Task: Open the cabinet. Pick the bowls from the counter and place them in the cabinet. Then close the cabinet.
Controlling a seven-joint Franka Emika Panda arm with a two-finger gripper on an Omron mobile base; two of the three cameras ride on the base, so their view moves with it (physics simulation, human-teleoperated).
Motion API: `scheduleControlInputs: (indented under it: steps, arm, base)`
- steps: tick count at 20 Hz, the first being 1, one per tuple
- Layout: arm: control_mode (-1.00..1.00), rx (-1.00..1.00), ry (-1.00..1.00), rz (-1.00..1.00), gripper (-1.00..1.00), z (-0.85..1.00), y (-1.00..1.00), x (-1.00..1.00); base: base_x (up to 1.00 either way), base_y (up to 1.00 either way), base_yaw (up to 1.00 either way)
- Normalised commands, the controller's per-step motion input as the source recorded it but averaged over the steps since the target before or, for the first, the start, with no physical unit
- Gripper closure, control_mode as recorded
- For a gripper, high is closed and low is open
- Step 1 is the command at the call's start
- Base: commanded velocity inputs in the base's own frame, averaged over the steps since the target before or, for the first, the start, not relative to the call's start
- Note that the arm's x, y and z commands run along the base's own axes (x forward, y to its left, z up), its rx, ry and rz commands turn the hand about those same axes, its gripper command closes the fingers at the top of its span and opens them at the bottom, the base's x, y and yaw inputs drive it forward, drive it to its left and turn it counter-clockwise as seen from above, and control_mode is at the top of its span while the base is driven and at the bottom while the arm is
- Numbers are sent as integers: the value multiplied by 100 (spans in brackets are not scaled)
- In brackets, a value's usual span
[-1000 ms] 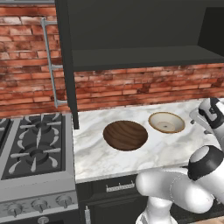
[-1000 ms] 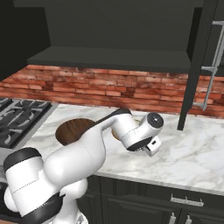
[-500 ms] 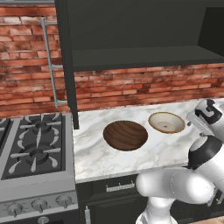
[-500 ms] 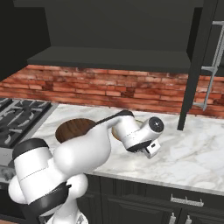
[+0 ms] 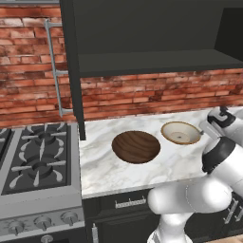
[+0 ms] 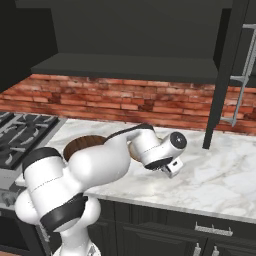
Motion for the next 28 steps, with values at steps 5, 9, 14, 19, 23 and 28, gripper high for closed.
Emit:
scheduleControlInputs:
  steps: [5,9,14,19,23,28]
  arm:
    - [-100,0,0,0,-100,-12,0,26]
    - [-100,0,0,0,-100,-17,0,26]
    - [-100,1,0,0,-100,-23,-3,27]
    - [-100,0,0,0,-100,-22,0,26]
    - [-100,0,0,0,-100,-17,-1,24]
    - [-100,0,0,0,-100,-11,-5,23]
  base:
    - [0,0,0]
    - [0,0,0]
    - [0,0,0]
    - [0,0,0]
    - [0,0,0]
    - [0,0,0]
